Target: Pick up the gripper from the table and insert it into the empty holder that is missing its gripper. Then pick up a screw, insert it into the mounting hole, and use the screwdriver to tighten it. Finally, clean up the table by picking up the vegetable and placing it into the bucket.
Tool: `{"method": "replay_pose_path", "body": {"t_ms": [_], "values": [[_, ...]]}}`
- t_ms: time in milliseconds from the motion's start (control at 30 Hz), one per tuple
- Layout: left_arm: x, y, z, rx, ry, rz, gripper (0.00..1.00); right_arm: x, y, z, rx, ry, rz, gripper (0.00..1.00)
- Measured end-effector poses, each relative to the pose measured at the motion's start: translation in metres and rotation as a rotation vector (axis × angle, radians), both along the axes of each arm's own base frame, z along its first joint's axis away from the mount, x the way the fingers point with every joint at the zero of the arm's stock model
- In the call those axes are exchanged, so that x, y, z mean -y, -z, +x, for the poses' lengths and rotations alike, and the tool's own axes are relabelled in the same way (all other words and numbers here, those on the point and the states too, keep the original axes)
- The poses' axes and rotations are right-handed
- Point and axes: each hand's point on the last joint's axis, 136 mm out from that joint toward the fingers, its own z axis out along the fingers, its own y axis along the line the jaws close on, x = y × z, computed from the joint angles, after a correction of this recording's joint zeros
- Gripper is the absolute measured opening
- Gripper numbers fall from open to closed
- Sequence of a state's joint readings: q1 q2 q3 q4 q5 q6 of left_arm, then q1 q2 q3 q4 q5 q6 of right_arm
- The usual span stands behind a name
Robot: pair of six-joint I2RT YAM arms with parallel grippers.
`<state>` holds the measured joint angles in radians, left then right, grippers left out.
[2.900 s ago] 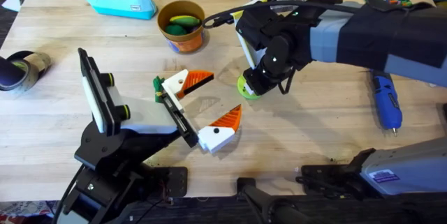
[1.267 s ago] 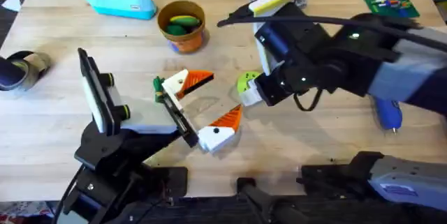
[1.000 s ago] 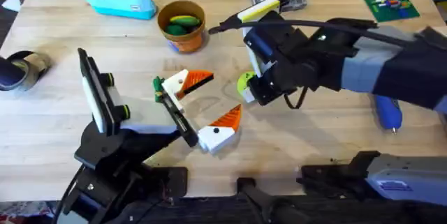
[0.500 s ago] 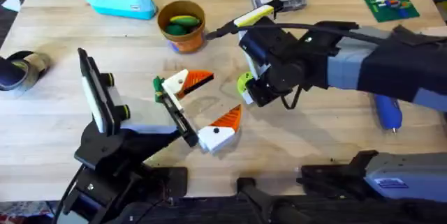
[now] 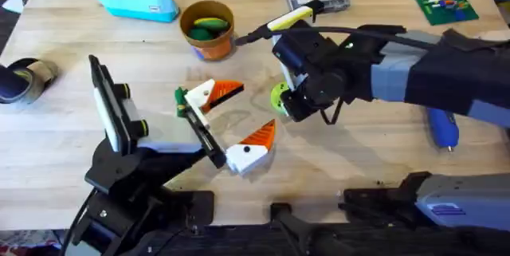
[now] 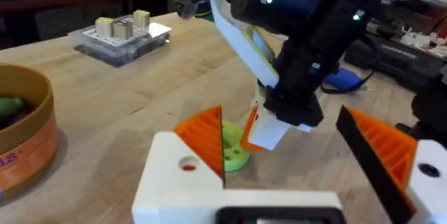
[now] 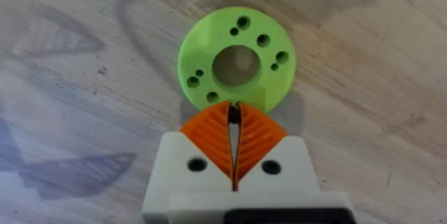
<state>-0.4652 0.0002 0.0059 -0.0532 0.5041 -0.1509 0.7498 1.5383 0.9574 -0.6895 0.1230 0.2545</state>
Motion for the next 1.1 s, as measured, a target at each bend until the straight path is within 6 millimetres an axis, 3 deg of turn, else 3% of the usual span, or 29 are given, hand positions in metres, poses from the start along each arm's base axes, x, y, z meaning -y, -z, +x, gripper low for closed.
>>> {"method": "replay_pose_path", "body": {"t_ms": [200, 300, 633, 867, 967, 1100], "values": [[0.0, 0.0, 0.0, 0.0, 0.0, 0.0, 0.987, 0.009, -0.002, -0.01, -0.047, -0.001, -0.042, 0.006], [0.0, 0.0, 0.0, 0.0, 0.0, 0.0, 0.987, 0.008, -0.013, -0.01, -0.06, -0.001, -0.049, 0.006], [0.0, 0.0, 0.0, 0.0, 0.0, 0.0, 0.986, -0.022, -0.102, 0.019, 0.043, -0.004, 0.061, 0.006], [0.003, 0.0, -0.005, 0.02, 0.033, 0.012, 0.986, -0.042, -0.173, 0.026, 0.103, -0.03, 0.187, 0.006], [0.007, 0.0, -0.01, 0.044, 0.074, 0.026, 0.987, -0.054, -0.194, 0.025, 0.116, -0.058, 0.256, 0.006], [0.01, 0.0, -0.016, 0.06, 0.115, 0.033, 0.986, -0.069, -0.2, 0.011, 0.099, -0.114, 0.293, 0.006]]}}
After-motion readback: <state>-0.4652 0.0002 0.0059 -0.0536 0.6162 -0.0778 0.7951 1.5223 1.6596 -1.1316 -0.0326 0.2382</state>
